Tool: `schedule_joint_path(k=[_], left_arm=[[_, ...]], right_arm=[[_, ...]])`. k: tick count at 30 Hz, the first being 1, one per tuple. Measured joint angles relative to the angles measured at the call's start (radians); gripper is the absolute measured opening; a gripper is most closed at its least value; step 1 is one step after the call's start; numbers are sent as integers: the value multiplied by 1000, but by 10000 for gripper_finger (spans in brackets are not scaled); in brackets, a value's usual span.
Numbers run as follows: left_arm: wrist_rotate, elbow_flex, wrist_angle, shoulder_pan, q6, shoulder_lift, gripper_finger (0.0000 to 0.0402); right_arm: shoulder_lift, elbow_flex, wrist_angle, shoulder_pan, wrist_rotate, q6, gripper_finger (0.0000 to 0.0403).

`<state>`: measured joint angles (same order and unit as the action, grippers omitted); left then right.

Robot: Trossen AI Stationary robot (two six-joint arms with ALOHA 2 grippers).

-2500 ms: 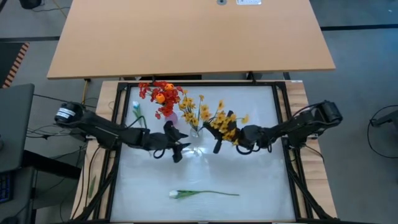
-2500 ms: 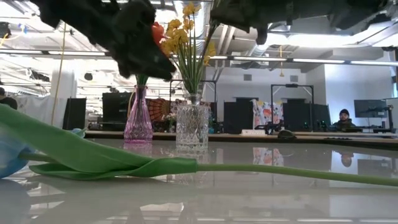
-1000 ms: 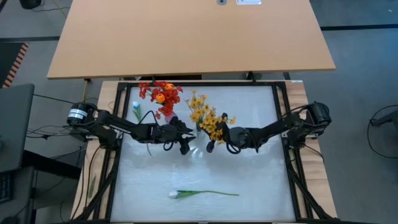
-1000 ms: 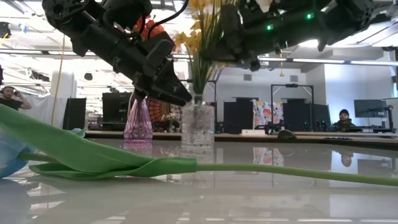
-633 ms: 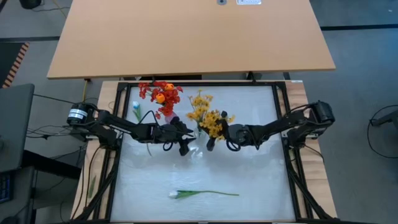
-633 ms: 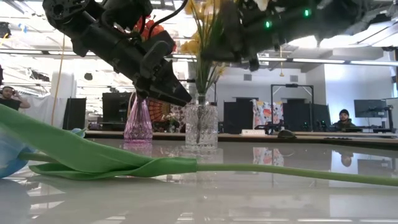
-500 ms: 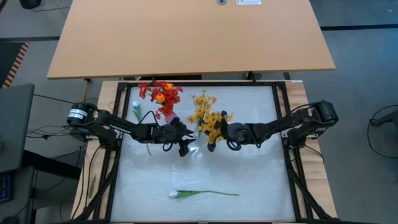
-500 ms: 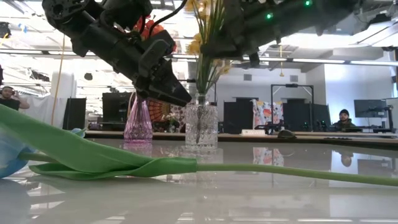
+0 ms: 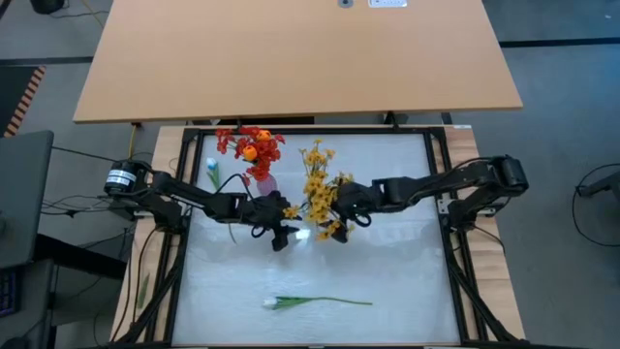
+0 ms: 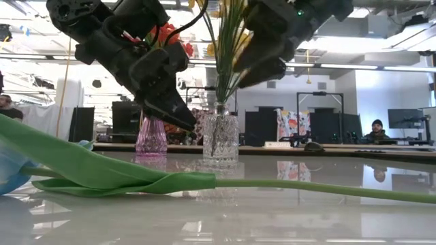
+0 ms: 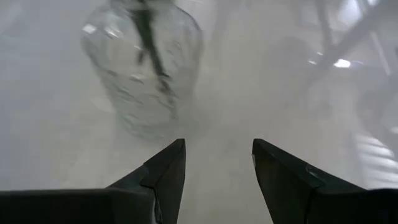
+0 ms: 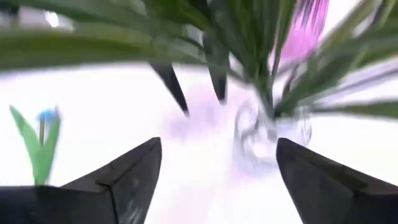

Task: Sort flowers into vase by color
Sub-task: Put the yellow flowers into the transparent vase

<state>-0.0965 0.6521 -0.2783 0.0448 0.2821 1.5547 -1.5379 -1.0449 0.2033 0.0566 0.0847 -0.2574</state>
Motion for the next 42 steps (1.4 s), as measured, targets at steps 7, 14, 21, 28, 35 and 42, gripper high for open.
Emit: schedule_joint_path(k=[7, 14, 21, 28, 35, 42], left_arm=[[140, 0, 30, 0, 19, -7, 174], [219, 0, 278, 0, -43, -139, 174], [228, 0, 619, 9, -68, -385, 174], [254, 0, 729, 90, -10, -590, 174], [165, 0, 778, 153, -9, -671, 174], [167, 0, 856, 154, -8, -674, 174]], right_arm=[[0, -156, 399, 0, -71, 3, 358], [0, -312, 722, 8, -280, -7, 349], [0, -436, 907, 78, -324, -58, 343], [0, -554, 1060, 169, -324, -158, 340], [0, -678, 1122, 252, -323, -279, 340], [0, -809, 1114, 335, -319, -403, 340]])
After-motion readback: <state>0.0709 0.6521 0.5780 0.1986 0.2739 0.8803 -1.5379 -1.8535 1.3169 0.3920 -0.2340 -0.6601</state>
